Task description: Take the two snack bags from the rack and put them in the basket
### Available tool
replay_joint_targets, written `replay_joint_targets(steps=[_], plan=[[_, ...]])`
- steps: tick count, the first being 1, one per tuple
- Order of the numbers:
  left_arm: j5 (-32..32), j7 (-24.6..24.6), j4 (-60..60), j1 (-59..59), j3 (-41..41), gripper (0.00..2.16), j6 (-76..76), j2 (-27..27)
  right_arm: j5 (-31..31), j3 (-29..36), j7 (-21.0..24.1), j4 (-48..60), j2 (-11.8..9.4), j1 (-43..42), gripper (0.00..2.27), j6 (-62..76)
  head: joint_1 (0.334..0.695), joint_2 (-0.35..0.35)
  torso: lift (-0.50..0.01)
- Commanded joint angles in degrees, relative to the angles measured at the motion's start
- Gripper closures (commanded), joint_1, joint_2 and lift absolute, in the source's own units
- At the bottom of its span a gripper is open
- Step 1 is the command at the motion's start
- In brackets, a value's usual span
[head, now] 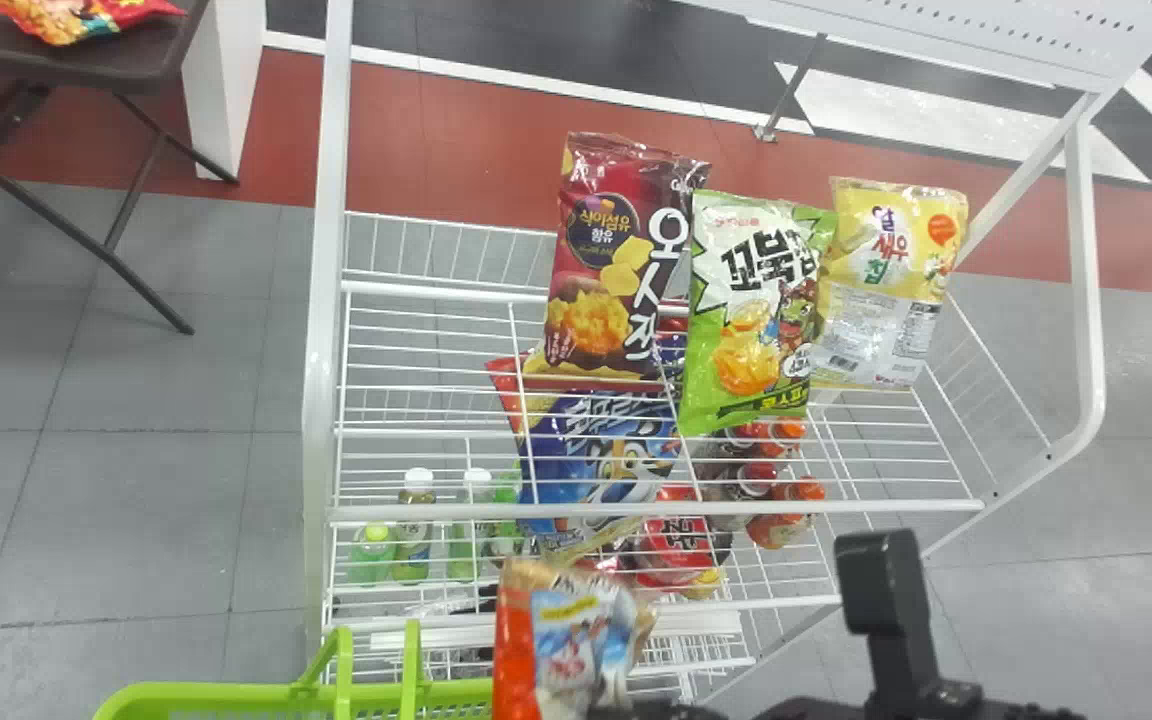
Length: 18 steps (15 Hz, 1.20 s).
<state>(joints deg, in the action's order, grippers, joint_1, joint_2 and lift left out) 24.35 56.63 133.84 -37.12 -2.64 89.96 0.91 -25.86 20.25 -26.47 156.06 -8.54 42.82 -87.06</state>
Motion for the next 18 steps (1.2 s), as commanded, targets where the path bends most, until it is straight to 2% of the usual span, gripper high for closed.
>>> replay_joint_targets(steps=[1, 3, 7, 12, 13, 14, 15, 16, 18], plan=[[0.0, -0.21, 0.02, 0.38, 0.09, 1.72, 0.07, -0.03, 2.13, -5.05, 0.01, -2.25, -0.68, 0.33, 2.25, -2.37, 0.695, -0.35, -0.011], [0.0, -0.47, 0.11, 0.56, 0.27, 1.72, 0.07, -0.03, 5.64, -11.02, 0.1, -4.97, -1.12, -0.11, 2.25, -2.2, 0.695, -0.35, -0.011], [0.0, -0.29, 0.46, 0.38, 0.18, 1.72, 0.07, 0.06, 7.23, -19.55, 0.72, -14.64, -1.47, -4.85, 2.25, 1.14, 0.695, -0.35, -0.011], [0.0, -0.21, 1.6, -0.59, 0.18, 1.72, 0.07, 0.32, 8.9, -25.88, 2.74, -22.11, -1.04, -9.07, 2.24, 5.89, 0.695, -0.35, -0.011], [0.0, -0.12, 1.69, -0.76, 0.27, 1.72, 0.07, 0.41, 8.81, -26.05, 2.74, -22.64, -0.95, -9.07, 1.96, 5.19, 0.695, -0.35, -0.011], [0.0, -0.03, 1.78, -0.85, 0.27, 1.72, 0.07, 0.5, 8.9, -25.97, 2.74, -22.64, -1.04, -9.07, 1.31, 4.31, 0.695, -0.35, -0.011], [0.0, -0.03, 1.86, -0.94, 0.27, 1.72, 0.07, 0.5, 8.9, -25.44, 2.74, -21.85, -1.12, -9.07, 0.19, 1.32, 0.695, -0.35, -0.011], [0.0, 0.15, 2.04, -1.03, 0.27, 1.72, 0.07, 0.5, 9.42, -24.3, 2.65, -19.74, -1.12, -8.9, 0.0, -3.02, 0.695, -0.35, -0.011], [0.0, 0.15, 2.3, -1.29, 0.27, 1.72, 0.07, 0.5, 13.55, -23.33, 2.65, -16.22, -1.39, -7.32, 0.01, -3.02, 0.695, -0.35, -0.011]])
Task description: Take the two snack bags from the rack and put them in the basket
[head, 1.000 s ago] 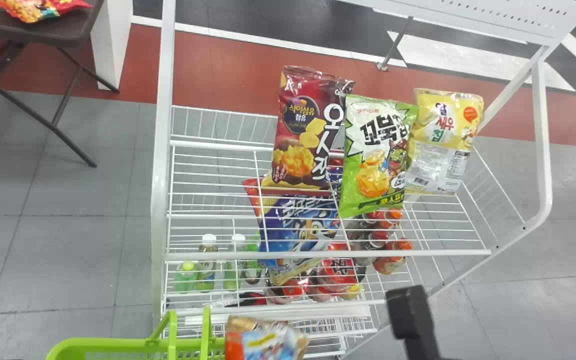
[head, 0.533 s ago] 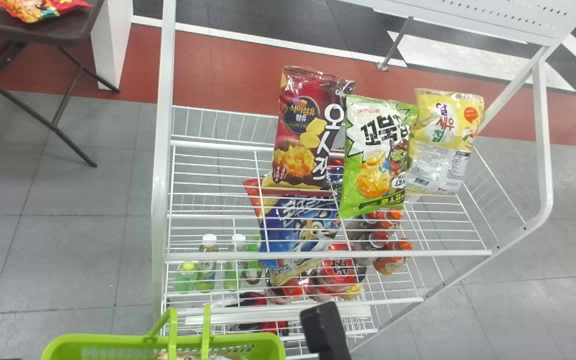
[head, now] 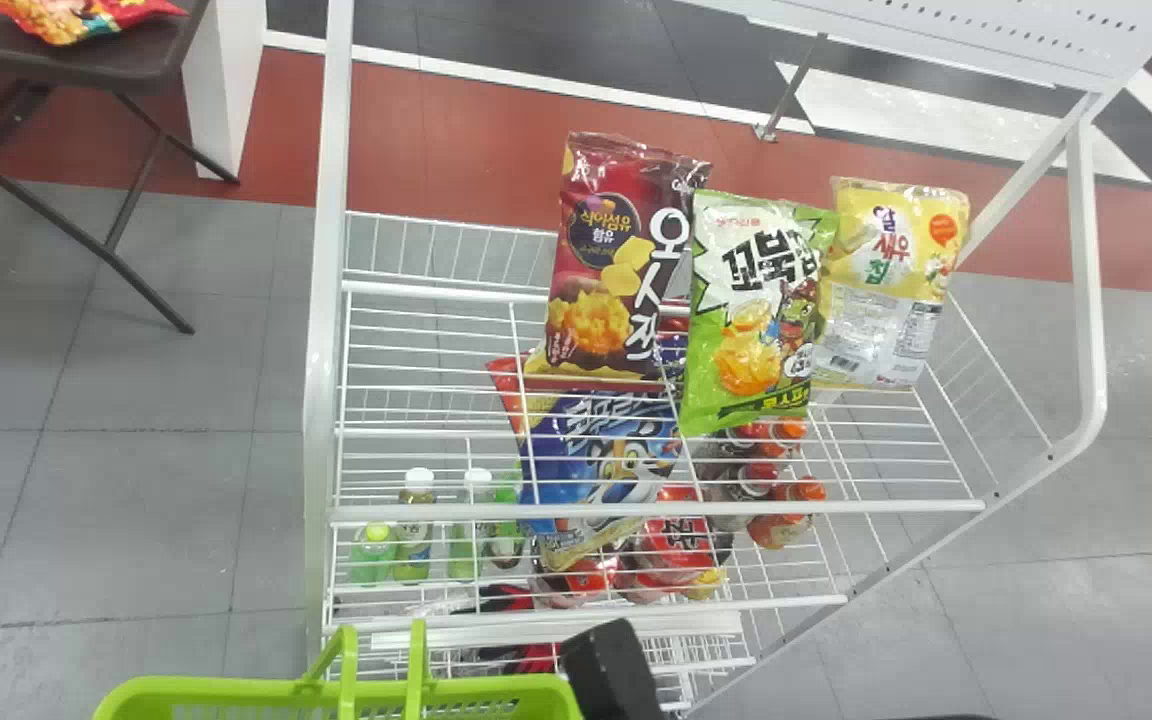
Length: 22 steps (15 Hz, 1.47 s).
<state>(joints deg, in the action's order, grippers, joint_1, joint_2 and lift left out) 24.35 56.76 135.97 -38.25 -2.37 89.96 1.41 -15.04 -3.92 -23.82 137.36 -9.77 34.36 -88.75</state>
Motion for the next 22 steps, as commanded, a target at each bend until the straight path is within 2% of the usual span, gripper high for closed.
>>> replay_joint_targets(steps=[1, 3, 5, 6, 8, 10, 12, 16, 18, 22], plan=[[0.0, 0.02, 0.18, -0.25, 0.0, 1.72, 0.07, -0.09, 2.47, 3.04, -0.87, 2.57, -0.25, 2.38, 0.04, -1.33, 0.695, -0.35, -0.011], [-0.09, -0.33, 0.18, -0.25, 0.7, 1.72, 0.07, -0.09, 0.54, 7.18, -2.1, 2.65, -0.25, 3.0, 0.04, 4.23, 0.695, -0.35, -0.011], [-0.26, -0.42, 0.09, -0.25, 1.14, 1.72, 0.07, -0.18, -1.57, 10.87, -2.9, 2.92, 0.1, 4.4, 0.06, 20.41, 0.695, -0.35, -0.011], [-0.35, -0.51, 0.0, -0.51, 1.32, 1.72, 0.07, -0.18, -1.92, 12.36, -2.9, 2.83, 0.89, 5.37, 0.06, 31.48, 0.695, -0.35, -0.011], [-0.53, -0.51, 0.09, -0.95, 1.67, 1.72, 0.07, -0.09, -2.19, 15.09, -2.98, 2.13, 2.74, 5.37, 0.07, 44.66, 0.695, -0.35, -0.011], [-0.7, -0.42, 0.26, -1.22, 1.93, 1.72, 0.07, 0.09, -5.0, 18.6, -2.98, -0.34, 3.44, 4.84, 0.07, 57.14, 0.695, -0.35, -0.011], [-0.79, -0.51, 0.26, -1.3, 1.93, 1.72, 0.07, 0.18, -5.18, 21.41, -2.72, -2.71, 4.5, 3.17, 0.07, 63.47, 0.695, -0.35, -0.011], [-1.85, -0.86, 0.18, -0.6, 2.9, 1.72, 0.07, 0.26, -5.26, 27.74, -0.17, -8.51, 4.5, -3.68, 0.07, 64.35, 0.695, -0.35, -0.011], [-2.37, -1.21, 0.0, -0.51, 3.6, 1.72, 0.07, 0.35, -4.12, 29.85, 0.09, -12.46, 4.41, -9.75, 0.07, 60.13, 0.695, -0.35, -0.011], [-2.55, -1.47, -0.61, -0.51, 3.87, 1.72, 0.07, 0.35, 2.82, 29.59, 0.36, -16.86, 3.97, -18.19, 0.07, 53.8, 0.695, -0.35, -0.011]])
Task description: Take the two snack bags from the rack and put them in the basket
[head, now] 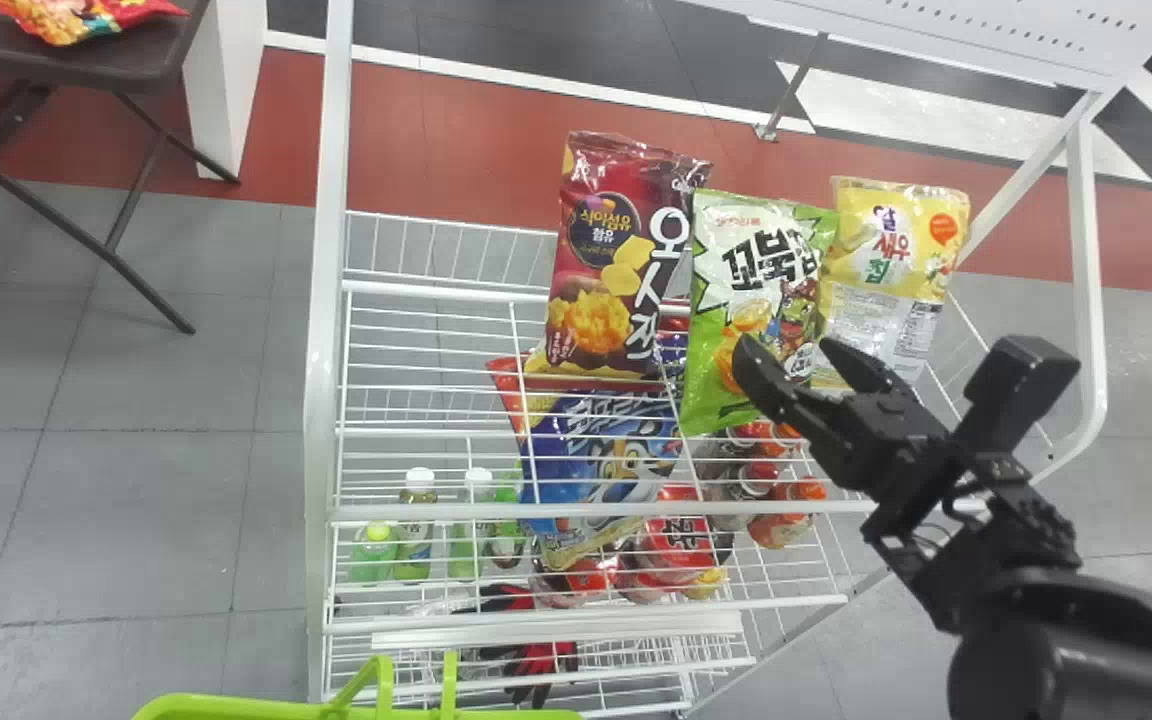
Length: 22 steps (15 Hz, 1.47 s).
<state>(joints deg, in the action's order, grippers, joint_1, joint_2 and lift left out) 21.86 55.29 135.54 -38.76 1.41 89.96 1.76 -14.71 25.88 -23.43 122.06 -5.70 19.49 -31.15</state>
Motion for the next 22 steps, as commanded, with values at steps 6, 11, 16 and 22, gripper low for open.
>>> replay_joint_targets(steps=[6, 11, 16, 22], plan=[[-0.15, 0.52, -1.42, 0.18, -0.27, 1.69, 0.07, 0.09, 9.09, -2.06, -0.83, -10.61, -0.63, -12.98, 0.08, -7.31, 0.695, -0.35, -0.011], [-0.06, 0.69, -1.94, 0.53, -0.36, 1.69, 0.07, 0.0, 11.55, -2.32, -0.48, -14.74, -0.89, -16.32, 0.08, -6.96, 0.695, -0.35, -0.011], [-0.15, 0.61, -1.59, 0.53, -0.45, 1.69, 0.07, 0.09, 12.6, -2.85, -1.44, -18.43, -1.24, -19.14, 1.03, -10.12, 0.695, -0.35, -0.011], [-0.15, 0.61, -1.06, 0.26, -0.8, 1.69, 0.07, 0.26, 10.14, -3.64, 1.19, -14.13, -0.72, -15.27, 2.25, -12.76, 0.695, -0.35, -0.011]])
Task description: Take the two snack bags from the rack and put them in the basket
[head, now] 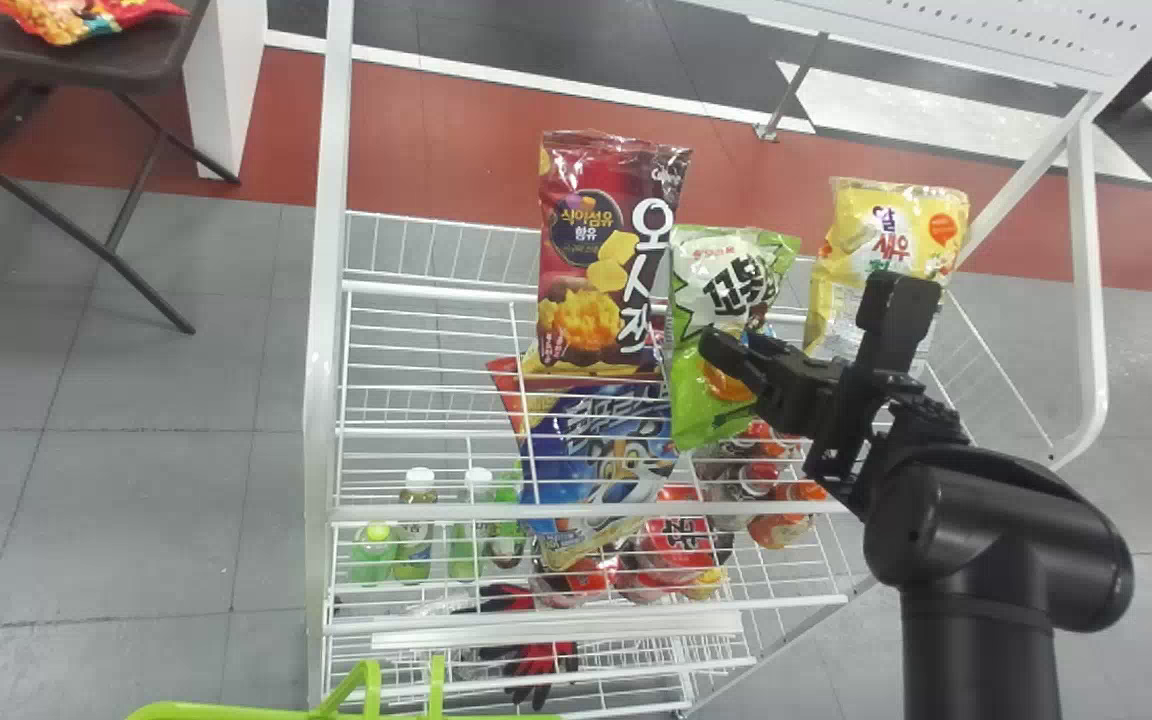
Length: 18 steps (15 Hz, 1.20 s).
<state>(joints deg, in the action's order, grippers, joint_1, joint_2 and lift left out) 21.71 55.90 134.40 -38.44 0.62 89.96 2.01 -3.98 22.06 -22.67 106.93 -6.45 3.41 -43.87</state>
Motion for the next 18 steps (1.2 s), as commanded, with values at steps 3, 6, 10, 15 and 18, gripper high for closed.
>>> replay_joint_targets(steps=[3, 6, 10, 15, 18], plan=[[0.0, 0.0, 0.08, -0.14, 0.08, 1.69, 0.07, 0.1, -1.3, 0.53, 2.28, 3.37, 0.03, 1.87, 2.25, 0.66, 0.695, -0.35, -0.011], [0.0, 0.08, 0.25, -0.32, 0.08, 1.69, 0.07, 0.1, -4.02, 0.79, 2.89, 8.82, 0.56, 4.68, 2.25, 0.84, 0.695, -0.35, -0.011], [0.0, 0.17, 0.87, -0.41, 0.08, 1.69, 0.07, 0.1, -10.53, 3.34, 4.03, 17.96, 1.18, 11.01, 2.25, 2.07, 0.695, -0.35, -0.011], [0.09, 0.26, 0.87, -0.05, -0.18, 1.69, 0.07, 0.1, -21.95, 8.35, 2.72, 34.57, 3.29, 24.01, 2.25, -5.49, 0.695, -0.35, -0.011], [0.18, 0.0, 0.52, 0.21, -0.18, 1.69, 0.07, -0.25, -24.5, 6.59, 2.45, 40.9, 4.16, 29.9, 2.25, -14.98, 0.695, -0.35, -0.011]])
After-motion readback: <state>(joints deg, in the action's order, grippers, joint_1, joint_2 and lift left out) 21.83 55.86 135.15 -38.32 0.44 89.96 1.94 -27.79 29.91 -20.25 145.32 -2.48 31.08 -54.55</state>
